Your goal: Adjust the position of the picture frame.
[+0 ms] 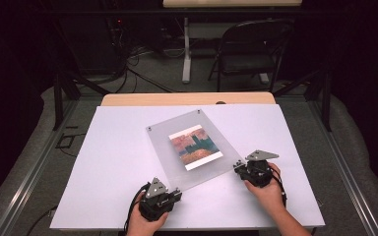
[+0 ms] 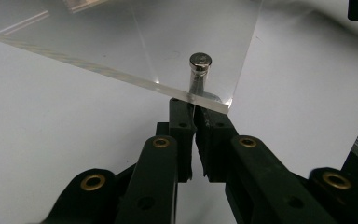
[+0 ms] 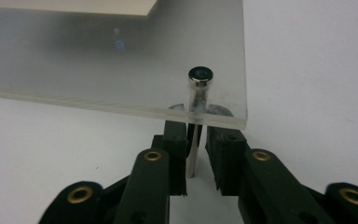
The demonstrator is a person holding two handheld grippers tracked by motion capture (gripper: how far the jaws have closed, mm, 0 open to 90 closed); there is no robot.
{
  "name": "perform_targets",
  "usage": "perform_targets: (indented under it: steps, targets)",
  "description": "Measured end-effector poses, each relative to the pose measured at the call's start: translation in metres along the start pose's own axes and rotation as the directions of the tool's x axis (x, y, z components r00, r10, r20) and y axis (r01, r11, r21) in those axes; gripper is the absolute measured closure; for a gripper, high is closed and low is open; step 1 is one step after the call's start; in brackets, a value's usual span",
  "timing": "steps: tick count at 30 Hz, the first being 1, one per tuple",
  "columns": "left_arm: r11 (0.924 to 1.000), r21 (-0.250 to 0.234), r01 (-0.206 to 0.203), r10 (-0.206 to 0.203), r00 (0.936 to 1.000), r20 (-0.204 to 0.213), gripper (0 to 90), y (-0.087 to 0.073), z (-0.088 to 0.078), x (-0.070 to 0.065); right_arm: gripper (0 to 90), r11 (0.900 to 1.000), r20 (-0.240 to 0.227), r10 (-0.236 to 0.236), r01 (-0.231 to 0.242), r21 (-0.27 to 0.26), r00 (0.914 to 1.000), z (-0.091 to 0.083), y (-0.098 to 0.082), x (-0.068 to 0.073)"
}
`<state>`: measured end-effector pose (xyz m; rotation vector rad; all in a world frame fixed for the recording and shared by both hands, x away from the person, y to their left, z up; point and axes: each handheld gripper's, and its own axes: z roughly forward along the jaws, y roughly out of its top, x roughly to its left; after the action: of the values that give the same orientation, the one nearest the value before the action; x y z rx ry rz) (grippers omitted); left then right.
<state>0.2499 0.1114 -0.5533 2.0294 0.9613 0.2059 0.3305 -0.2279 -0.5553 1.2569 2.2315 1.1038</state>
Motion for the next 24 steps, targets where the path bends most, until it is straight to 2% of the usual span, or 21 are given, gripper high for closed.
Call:
perform_targets:
  steps: [2,7,21,24]
  targets:
    - [1.0000,-0.003,0.000,0.000,1.0000,-0.002,84.5,-0.0002,0.0006,-0.0003,83.7,1.000,-0.008,-0.002,0.002,0.001,1.0000,0.0005,-0.0003,0.0004]
    - [0.9999,0.003,0.011,-0.011,0.9999,0.004,81.2,-0.0006,0.0066,0.0002,85.0,1.000,-0.020,0.007,-0.007,-0.002,0.9998,0.0009,-0.0004,-0.0002]
    - [0.9999,0.001,0.014,-0.014,0.9999,-0.003,84.8,-0.0003,0.0084,0.0004,85.2,1.000,-0.020,0.010,-0.010,-0.004,0.9997,0.0008,-0.0005,-0.0002]
    - [0.9997,-0.002,0.025,-0.025,0.9996,0.009,84.9,-0.0003,0.0082,0.0013,85.3,1.000,-0.024,0.014,-0.015,-0.004,0.9996,0.0004,-0.0004,0.0002]
